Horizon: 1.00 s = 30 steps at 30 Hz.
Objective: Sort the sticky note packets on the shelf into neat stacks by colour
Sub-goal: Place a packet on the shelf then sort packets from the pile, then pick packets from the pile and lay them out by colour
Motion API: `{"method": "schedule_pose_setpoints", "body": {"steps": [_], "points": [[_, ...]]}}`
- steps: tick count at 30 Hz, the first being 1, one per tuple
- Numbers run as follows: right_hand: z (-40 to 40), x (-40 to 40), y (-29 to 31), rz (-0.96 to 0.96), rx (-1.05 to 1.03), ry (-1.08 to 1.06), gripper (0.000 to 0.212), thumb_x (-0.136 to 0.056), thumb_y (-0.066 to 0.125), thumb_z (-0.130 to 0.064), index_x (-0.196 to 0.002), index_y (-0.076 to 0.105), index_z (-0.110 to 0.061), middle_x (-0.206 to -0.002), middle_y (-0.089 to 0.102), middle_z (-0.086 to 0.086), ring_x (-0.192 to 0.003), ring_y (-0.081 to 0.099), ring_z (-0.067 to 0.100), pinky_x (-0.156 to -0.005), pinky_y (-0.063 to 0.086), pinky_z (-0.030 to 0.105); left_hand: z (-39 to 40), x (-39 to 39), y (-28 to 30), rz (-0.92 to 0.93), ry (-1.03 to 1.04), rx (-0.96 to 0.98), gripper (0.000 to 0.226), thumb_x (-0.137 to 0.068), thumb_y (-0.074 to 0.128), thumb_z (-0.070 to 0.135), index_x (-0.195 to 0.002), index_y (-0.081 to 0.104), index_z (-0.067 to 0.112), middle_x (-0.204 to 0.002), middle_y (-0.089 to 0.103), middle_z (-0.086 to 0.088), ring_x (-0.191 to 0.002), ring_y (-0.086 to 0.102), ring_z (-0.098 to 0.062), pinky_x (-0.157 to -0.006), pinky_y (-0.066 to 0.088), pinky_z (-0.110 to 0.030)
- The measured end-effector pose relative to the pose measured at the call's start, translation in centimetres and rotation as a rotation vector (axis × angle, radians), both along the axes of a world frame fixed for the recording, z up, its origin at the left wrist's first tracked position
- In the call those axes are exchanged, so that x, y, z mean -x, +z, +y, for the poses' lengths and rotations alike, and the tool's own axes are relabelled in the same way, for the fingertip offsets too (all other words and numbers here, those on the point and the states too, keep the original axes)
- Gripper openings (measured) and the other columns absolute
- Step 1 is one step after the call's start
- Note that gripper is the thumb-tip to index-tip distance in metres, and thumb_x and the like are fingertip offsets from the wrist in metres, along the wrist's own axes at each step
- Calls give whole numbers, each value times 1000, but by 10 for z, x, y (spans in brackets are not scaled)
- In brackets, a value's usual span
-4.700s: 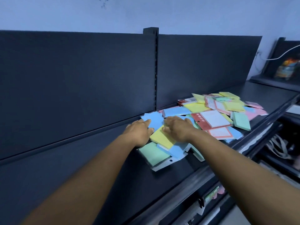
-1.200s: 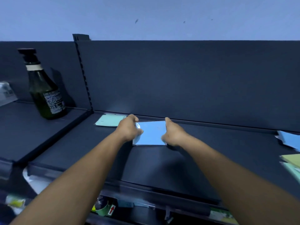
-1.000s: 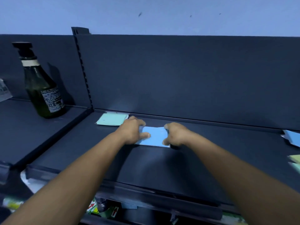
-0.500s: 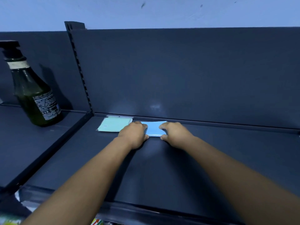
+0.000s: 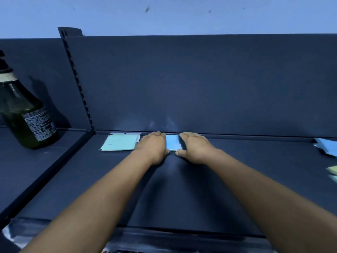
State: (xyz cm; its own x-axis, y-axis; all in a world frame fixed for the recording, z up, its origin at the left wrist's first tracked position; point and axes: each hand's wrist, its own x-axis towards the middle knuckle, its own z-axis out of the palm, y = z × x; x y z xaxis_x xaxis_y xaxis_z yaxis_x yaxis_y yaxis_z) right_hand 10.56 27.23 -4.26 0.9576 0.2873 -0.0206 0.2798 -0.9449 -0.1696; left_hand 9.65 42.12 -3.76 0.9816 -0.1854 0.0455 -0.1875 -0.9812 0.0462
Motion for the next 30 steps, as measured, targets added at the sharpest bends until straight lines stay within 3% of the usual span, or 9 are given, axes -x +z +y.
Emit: {"method": "schedule_pose_setpoints", "body": {"steps": [3,16,30], "points": [[-21,14,10,-4,42,-40,75,-91,54,-47,-149,24,-12,-156,26,3,-145,19,21,-116,17,34,-21,7,5,-10,-71,-1,59,-96,49,36,-144,31,6,-150,34,-9,-140,29,-23,-113,24,-31],[-162,75,23,-33,77,-279,77,-93,50,-48,-152,15,-13,-159,16,4,-148,10,20,-119,11,36,-162,32,10,-20,-345,35,74,-96,44,44,-151,12,7,-159,17,-8,-146,16,-21,-118,17,-34],[-325,136,29,-39,119,-402,73,-93,48,-50,-149,23,-11,-156,26,5,-144,19,21,-116,18,37,-329,77,11,6,-467,39,75,-96,39,50,-152,11,8,-160,14,-6,-147,14,-20,-119,16,-35]]}}
